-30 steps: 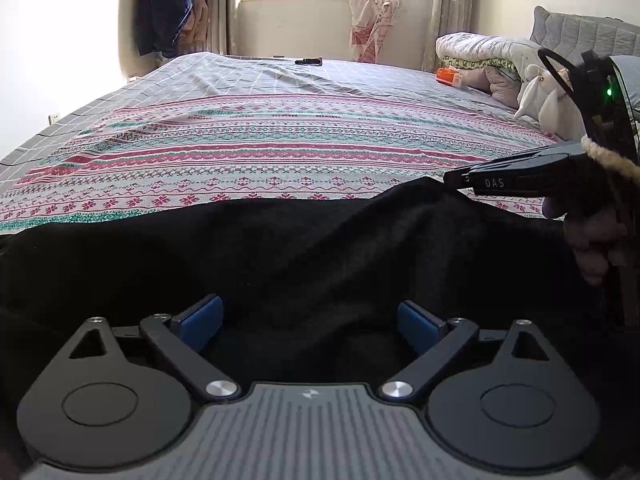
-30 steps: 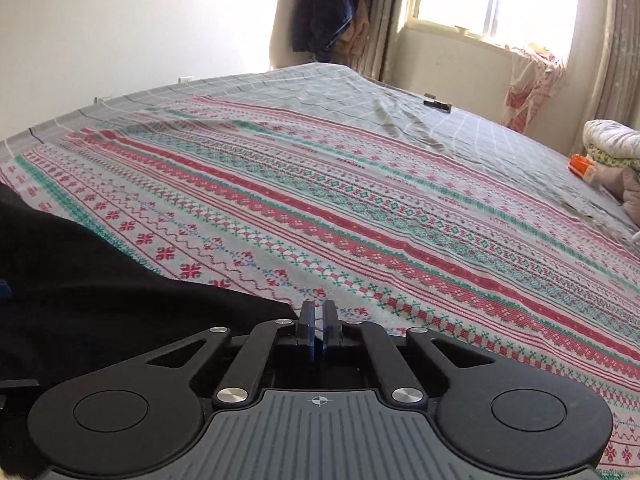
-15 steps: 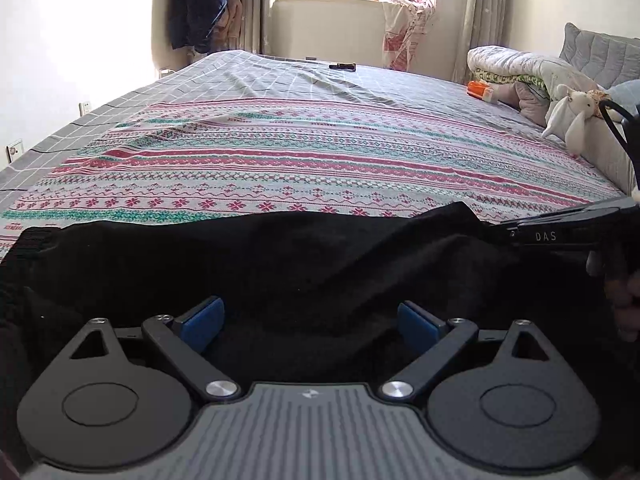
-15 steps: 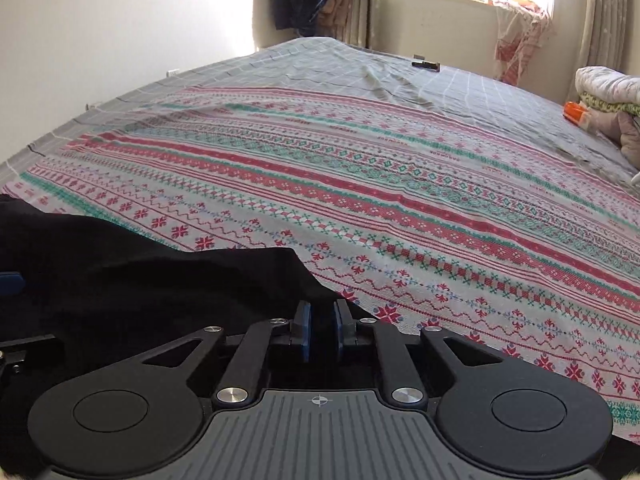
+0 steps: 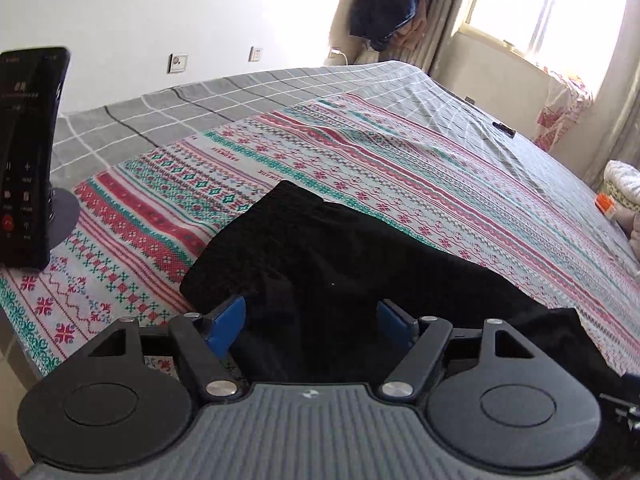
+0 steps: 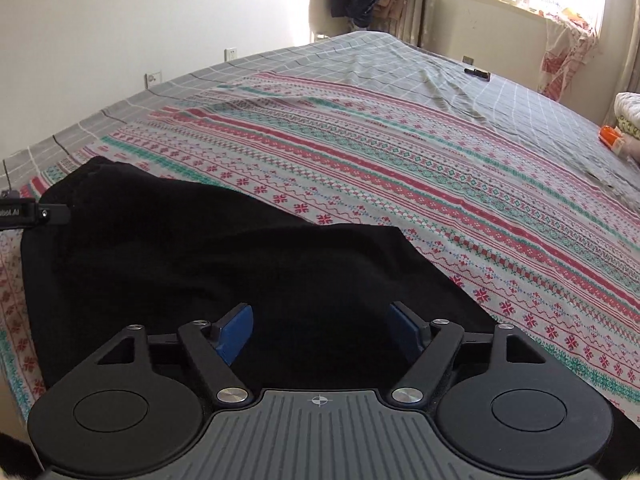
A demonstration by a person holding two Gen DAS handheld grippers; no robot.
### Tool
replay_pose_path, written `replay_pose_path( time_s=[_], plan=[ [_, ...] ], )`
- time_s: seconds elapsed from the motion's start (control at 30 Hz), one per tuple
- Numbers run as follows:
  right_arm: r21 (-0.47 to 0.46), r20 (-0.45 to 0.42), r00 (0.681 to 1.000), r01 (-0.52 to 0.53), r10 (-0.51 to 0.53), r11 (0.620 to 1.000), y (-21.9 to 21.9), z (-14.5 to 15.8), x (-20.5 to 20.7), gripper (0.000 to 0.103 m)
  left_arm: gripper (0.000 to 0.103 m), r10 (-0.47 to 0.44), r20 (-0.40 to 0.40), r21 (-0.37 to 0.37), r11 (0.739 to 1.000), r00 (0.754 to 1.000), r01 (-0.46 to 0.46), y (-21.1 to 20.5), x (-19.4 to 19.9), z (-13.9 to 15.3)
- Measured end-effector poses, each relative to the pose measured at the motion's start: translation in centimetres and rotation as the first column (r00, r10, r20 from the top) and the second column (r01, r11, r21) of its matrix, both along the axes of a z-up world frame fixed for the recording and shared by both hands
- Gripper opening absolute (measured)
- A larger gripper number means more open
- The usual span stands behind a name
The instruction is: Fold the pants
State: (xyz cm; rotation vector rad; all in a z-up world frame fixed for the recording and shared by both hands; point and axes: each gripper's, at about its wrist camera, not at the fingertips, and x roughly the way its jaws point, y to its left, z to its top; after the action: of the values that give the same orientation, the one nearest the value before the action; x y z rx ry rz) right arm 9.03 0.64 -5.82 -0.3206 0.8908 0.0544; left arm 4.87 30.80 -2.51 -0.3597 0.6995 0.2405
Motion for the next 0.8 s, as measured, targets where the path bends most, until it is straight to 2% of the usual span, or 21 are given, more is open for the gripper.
replay_pose_path(
  time_s=[0.1, 0.2, 0.3, 0.37, 0.4, 0.43, 0.47, 0.53, 0.6, 0.63, 0.67, 0.7, 0.73, 0.77, 0.8],
  plan=[
    [0.001, -0.031, 0.999, -0.032, 0.032, 0.999, 0.9, -0.4, -2.4, 0.077, 0.076, 0.082, -0.034, -0.087, 0.993, 0.996, -0.085, 2.3, -0.2, -0.6],
    [0.017, -0.072, 0.997, -0.039, 0.04, 0.999, 1.2, -1.2, -3.9, 0.077, 0.075, 0.119, -0.046, -0.191, 0.974, 0.992, -0.126, 3.9, -0.3, -1.0],
    [0.031, -0.099, 0.994, -0.036, 0.039, 0.999, 1.2, -2.1, -4.6, 0.077, 0.073, 0.14, -0.052, -0.232, 0.961, 0.989, -0.148, 4.7, 0.0, -1.6],
    [0.04, -0.114, 0.993, -0.033, 0.037, 0.999, 1.2, -2.6, -4.5, 0.077, 0.065, 0.157, -0.063, -0.236, 0.957, 0.986, -0.167, 5.1, 0.5, -2.0],
    [0.047, -0.121, 0.992, -0.031, 0.036, 0.998, 1.3, -2.8, -4.4, 0.077, 0.06, 0.164, -0.044, -0.233, 0.958, 0.985, -0.17, 5.0, 0.6, -1.9],
    [0.057, -0.126, 0.991, -0.029, 0.036, 0.998, 1.3, -3.0, -4.4, 0.077, 0.049, 0.165, -0.044, -0.227, 0.959, 0.985, -0.171, 5.0, 0.8, -1.9],
    [0.069, -0.134, 0.99, -0.026, 0.035, 0.997, 1.3, -3.2, -4.3, 0.077, 0.041, 0.172, -0.033, -0.208, 0.962, 0.984, -0.175, 4.8, 0.8, -1.7],
    [0.087, -0.155, 0.987, -0.021, 0.034, 0.996, 1.2, -3.6, -4.3, 0.077, 0.037, 0.173, 0.003, -0.156, 0.973, 0.985, -0.17, 4.5, 0.8, -1.2],
    [0.087, -0.173, 0.984, -0.023, 0.037, 0.996, 1.3, -4.1, -4.4, 0.077, 0.037, 0.166, -0.034, -0.065, 0.984, 0.986, -0.168, 3.6, 1.4, -1.1],
    [0.076, -0.161, 0.986, -0.035, 0.047, 0.996, 1.3, -4.2, -4.6, 0.077, 0.041, 0.165, -0.058, -0.021, 0.986, 0.985, -0.167, 3.1, 1.9, -1.3],
    [0.064, -0.16, 0.986, -0.044, 0.054, 0.997, 1.5, -4.3, -4.6, 0.077, 0.052, 0.169, -0.08, 0.023, 0.986, 0.982, -0.167, 2.6, 2.3, -1.3],
    [0.05, -0.16, 0.985, -0.051, 0.058, 0.997, 1.7, -4.3, -4.7, 0.077, 0.059, 0.181, -0.095, 0.095, 0.98, 0.979, -0.172, 1.9, 2.7, -1.2],
    [0.047, -0.164, 0.985, -0.049, 0.056, 0.998, 1.7, -4.2, -4.7, 0.077, 0.073, 0.202, -0.098, 0.173, 0.968, 0.974, -0.184, 1.1, 2.9, -0.9],
    [0.05, -0.172, 0.984, -0.045, 0.053, 0.998, 1.7, -4.1, -4.8, 0.077, 0.077, 0.213, -0.078, 0.249, 0.95, 0.974, -0.188, 0.3, 2.8, -0.3],
    [0.053, -0.174, 0.983, -0.043, 0.052, 0.998, 1.6, -3.9, -5.0, 0.077, 0.077, 0.198, -0.048, 0.291, 0.94, 0.979, -0.176, -0.4, 2.6, 0.3]
  ],
)
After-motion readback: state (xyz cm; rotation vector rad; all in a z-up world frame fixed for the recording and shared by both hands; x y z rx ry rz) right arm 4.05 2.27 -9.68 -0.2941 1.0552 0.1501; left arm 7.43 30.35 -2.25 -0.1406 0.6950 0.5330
